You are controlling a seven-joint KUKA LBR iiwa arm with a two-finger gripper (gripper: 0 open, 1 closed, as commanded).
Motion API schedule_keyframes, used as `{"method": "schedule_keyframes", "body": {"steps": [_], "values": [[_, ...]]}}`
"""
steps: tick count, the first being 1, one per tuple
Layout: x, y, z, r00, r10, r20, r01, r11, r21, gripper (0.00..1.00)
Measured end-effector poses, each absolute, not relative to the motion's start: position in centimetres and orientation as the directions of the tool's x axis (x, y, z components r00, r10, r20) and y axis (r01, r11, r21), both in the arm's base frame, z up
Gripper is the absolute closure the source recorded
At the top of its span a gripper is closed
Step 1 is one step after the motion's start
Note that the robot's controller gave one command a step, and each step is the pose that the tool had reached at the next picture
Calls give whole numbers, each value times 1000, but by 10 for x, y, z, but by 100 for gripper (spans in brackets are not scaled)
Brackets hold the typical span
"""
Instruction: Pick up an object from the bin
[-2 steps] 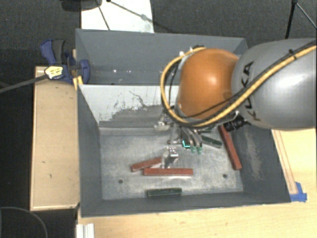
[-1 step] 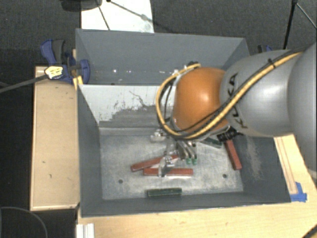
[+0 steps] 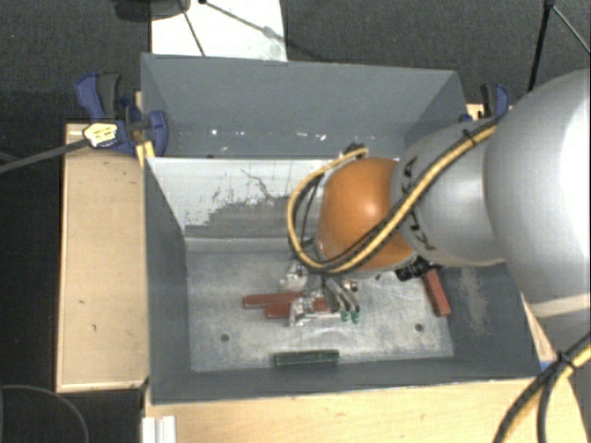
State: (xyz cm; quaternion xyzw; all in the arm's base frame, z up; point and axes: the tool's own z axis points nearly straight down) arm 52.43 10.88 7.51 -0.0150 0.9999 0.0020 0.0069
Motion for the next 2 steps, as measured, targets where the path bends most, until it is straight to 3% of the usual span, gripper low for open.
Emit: {"method": "schedule_keyframes", "body": {"steps": [1, 2], "values": [[524, 109, 75, -1000, -28, -14, -28, 1000, 4, 100], [534, 119, 218, -993, -117, -1, -117, 993, 1, 100]]}}
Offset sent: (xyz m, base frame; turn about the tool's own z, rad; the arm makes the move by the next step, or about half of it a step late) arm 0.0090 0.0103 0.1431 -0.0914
